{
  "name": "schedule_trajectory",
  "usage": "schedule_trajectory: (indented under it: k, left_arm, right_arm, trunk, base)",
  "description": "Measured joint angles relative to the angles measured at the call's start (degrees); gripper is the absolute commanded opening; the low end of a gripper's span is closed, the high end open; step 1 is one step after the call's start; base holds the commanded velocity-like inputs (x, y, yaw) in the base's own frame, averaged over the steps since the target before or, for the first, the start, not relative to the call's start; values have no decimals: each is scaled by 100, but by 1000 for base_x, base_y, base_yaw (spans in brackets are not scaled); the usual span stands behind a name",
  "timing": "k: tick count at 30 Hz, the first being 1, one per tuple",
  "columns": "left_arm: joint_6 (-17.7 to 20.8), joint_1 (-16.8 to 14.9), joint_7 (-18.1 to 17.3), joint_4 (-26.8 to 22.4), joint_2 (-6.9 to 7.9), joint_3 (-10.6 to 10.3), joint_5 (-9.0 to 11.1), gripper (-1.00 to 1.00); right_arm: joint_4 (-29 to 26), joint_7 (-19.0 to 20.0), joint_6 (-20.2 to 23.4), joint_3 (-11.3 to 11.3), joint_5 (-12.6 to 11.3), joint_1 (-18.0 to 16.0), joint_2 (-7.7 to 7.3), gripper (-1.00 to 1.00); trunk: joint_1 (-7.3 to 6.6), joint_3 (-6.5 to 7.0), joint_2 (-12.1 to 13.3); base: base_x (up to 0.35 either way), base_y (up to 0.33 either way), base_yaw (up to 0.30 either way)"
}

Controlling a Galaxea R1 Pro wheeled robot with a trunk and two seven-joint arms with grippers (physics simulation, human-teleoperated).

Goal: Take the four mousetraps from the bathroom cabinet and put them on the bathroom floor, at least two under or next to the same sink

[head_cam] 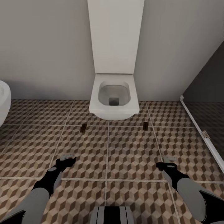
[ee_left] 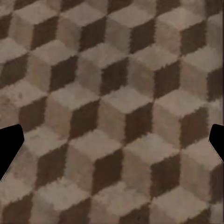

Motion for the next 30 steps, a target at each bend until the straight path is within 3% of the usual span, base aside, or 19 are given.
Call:
schedule_trajectory:
  k: [30]
  left_arm:
    - [0, 2, -3, 4, 6, 2, 10, 100]
  right_arm:
    - [0, 0, 3, 8, 1, 0, 6, 100]
  trunk:
    - [-77, 665, 40]
  base:
    - [0, 0, 0]
